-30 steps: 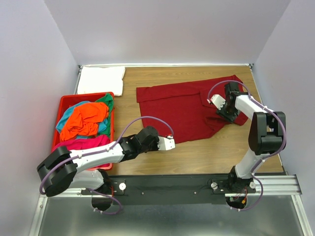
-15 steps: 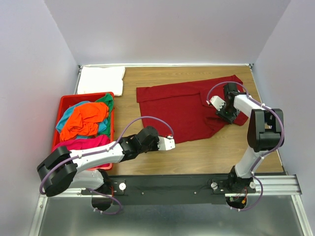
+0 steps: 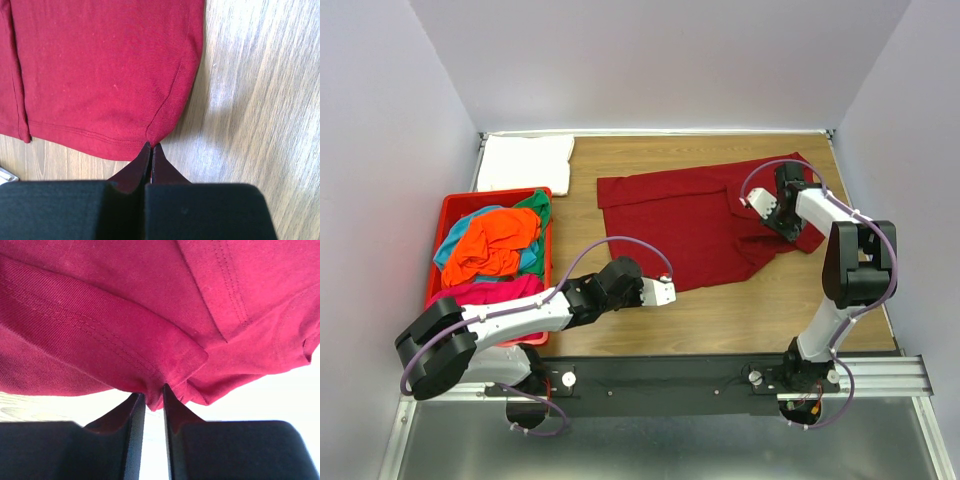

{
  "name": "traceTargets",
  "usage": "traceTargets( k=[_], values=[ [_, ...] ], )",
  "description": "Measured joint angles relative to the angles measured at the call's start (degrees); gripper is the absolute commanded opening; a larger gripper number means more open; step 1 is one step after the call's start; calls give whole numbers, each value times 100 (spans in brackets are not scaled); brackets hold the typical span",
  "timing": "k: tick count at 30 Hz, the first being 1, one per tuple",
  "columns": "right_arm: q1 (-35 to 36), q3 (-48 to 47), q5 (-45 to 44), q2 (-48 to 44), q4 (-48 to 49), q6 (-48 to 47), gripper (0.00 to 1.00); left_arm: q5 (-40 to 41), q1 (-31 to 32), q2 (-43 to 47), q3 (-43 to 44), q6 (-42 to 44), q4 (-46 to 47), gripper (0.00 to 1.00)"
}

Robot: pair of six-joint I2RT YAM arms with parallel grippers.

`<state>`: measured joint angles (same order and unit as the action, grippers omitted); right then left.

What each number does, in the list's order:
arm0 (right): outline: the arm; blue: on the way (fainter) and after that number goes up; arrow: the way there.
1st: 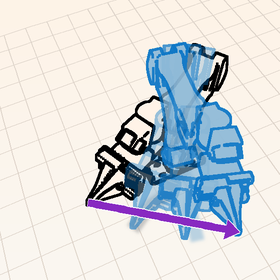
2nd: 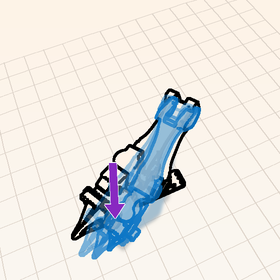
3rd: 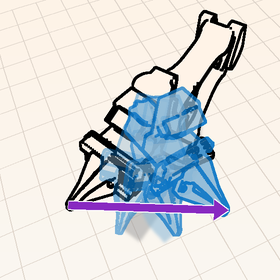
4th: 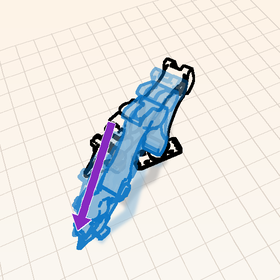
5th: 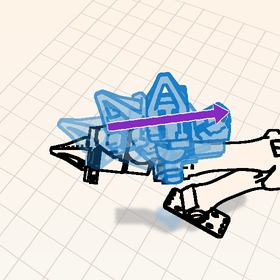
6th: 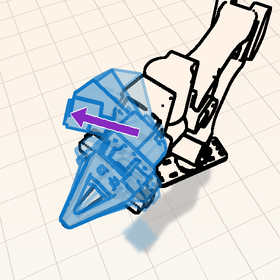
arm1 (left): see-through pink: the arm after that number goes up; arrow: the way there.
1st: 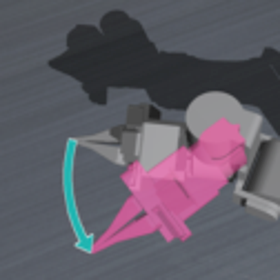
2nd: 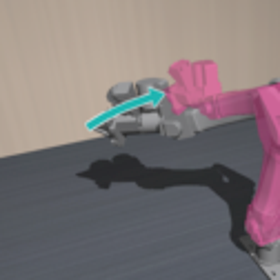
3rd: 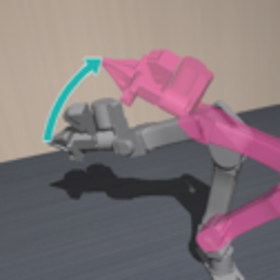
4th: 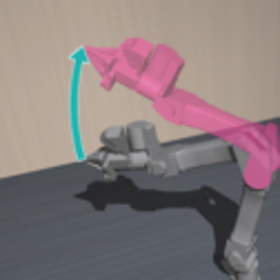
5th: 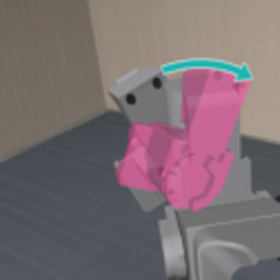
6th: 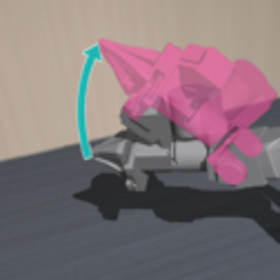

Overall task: Fold and stack the t-shirts
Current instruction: Fold the tshirt

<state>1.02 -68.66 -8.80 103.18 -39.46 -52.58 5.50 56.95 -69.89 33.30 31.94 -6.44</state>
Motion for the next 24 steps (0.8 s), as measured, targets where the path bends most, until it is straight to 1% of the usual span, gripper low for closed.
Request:
traceTargets(
  k=[8, 12, 14, 16, 19, 23, 24],
  values=[
    [0, -17, -44, -26, 2, -4, 23, 0, 0, 2, 0, 0, 2, 0],
    [0, -17, -50, -44, 2, -11, 20, 0, 0, 2, 0, 0, 0, 0],
    [0, -17, -61, -57, 2, -11, 21, -2, 0, 2, 0, 0, 2, 0],
    [-2, -15, -83, -79, 2, -22, 26, 0, 0, 2, 0, 0, 2, 0],
    [-2, -2, -111, -146, 2, -55, 27, -2, 0, 2, 0, 0, 2, 0],
    [-2, 17, -133, -240, 2, -90, 26, -2, 0, 2, 0, 0, 0, 0],
    [-2, 17, -136, -247, 4, -94, 22, -2, 0, 2, 0, 0, 2, 0]
  ],
)
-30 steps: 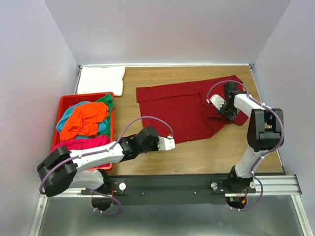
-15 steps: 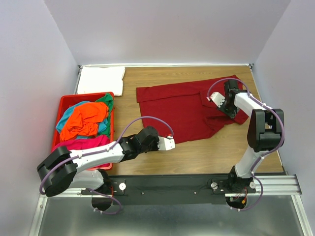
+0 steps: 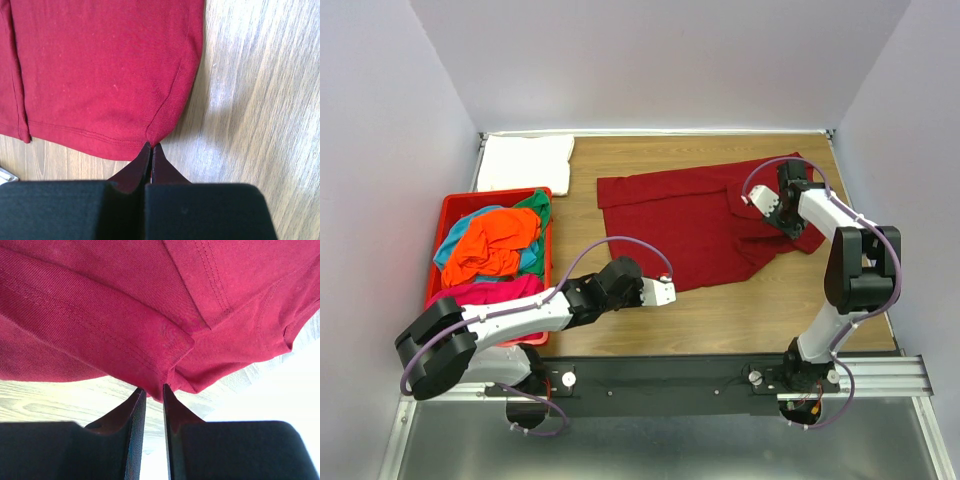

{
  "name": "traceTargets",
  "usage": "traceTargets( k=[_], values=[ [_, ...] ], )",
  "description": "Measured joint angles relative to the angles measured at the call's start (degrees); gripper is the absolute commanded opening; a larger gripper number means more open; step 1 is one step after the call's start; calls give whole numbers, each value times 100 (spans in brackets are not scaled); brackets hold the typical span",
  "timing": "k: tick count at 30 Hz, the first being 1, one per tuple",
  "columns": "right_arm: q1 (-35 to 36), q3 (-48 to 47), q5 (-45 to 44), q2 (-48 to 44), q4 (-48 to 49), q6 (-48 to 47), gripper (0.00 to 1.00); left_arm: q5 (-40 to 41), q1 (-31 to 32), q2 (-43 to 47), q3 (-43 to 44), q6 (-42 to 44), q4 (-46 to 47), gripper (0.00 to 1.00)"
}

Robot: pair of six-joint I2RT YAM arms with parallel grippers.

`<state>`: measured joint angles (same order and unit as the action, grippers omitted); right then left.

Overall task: Fold and stack the t-shirts
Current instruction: Fold the tshirt

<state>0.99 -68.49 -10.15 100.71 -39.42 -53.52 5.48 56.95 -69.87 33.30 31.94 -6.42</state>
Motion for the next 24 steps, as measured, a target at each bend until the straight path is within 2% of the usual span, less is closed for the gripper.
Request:
traceTargets(
  k=[2, 6, 14, 18, 24],
  values=[
    [0, 0, -4, 0, 0, -9, 18, 0, 0, 0, 0, 2, -2, 0],
    [0, 4, -9, 0, 0, -13, 1, -2, 0, 0, 0, 0, 0, 0],
    [0, 170, -39, -306, 28, -63, 1, 0, 0, 7, 0, 0, 0, 0],
    [-70, 612, -70, -1353, -4, -227, 1, 0, 0, 55, 0, 2, 13, 0],
    [-551, 1421, -210, -3265, -94, -568, 1, -2, -11, 68, 0, 2, 39, 0]
  ],
)
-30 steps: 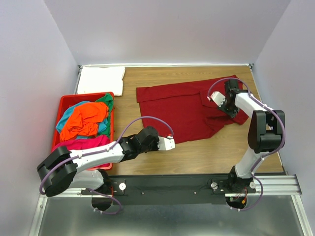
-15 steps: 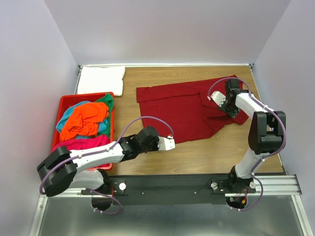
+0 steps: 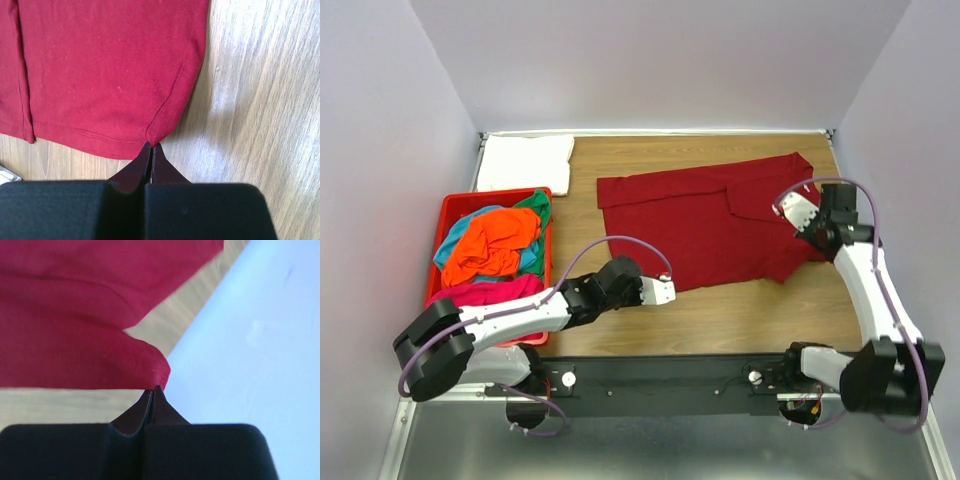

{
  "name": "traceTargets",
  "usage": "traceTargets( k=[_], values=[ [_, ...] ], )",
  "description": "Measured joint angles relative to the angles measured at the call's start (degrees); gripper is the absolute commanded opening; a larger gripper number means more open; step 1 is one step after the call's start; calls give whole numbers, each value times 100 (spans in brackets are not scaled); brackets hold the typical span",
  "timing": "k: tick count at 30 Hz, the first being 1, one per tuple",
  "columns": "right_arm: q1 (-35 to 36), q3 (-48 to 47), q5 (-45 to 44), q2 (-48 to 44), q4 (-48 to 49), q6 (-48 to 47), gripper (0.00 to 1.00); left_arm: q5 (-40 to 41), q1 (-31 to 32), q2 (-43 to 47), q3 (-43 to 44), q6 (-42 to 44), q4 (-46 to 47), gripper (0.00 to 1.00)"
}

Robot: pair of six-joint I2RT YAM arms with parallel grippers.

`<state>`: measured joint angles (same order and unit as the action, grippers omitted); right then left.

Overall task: Fold and stack the t-shirts
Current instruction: Fold the tshirt

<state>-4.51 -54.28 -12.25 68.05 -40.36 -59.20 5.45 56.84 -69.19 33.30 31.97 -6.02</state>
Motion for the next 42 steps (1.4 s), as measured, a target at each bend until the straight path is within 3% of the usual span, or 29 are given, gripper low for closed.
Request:
traceTargets(
  k=[8, 15, 33, 42],
  values=[
    [-273, 870, -57, -1781, -564, -264, 1, 0, -9, 92, 0, 0, 22, 0],
    [-273, 1021, -50, -2347, -837, -358, 1, 7, 9, 264, 0, 0, -13, 0],
    [-273, -155, 708, -9, -208, -127, 1, 339, -26, 417, 212, -28, -190, 0],
    [-273, -1147, 920, 1023, 116, -2, 1, 201, -546, -98, 564, -31, -249, 0]
  ],
)
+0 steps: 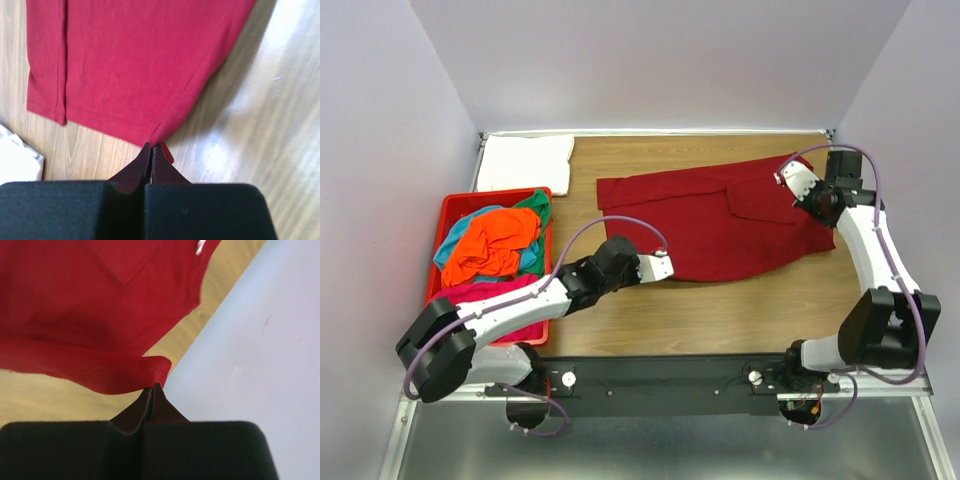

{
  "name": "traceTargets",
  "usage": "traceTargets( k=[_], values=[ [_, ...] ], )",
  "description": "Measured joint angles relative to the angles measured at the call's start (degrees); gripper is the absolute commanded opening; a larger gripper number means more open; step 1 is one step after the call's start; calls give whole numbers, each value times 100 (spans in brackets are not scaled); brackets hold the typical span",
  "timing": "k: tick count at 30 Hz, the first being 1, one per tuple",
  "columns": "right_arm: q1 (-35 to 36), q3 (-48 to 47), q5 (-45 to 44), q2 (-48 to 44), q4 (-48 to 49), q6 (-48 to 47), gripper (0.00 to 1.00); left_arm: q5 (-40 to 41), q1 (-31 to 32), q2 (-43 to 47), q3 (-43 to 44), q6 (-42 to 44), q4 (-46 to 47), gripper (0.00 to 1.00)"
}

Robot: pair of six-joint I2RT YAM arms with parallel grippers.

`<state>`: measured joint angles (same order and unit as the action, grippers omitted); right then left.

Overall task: Fold and stack the t-shirts
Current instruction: Fold the tshirt

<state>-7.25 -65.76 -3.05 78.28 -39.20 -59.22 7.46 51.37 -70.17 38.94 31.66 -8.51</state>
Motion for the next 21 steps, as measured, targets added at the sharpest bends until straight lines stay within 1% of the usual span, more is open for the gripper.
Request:
traceTargets(
  k=[6, 21],
  values=[
    [0, -844, 146, 984, 160, 118, 0, -184, -560, -306, 269, 15, -98, 0],
    [0, -2363, 315, 2509, 210, 402, 0, -555, -1602, -1364, 990, 315, -155, 0]
  ],
)
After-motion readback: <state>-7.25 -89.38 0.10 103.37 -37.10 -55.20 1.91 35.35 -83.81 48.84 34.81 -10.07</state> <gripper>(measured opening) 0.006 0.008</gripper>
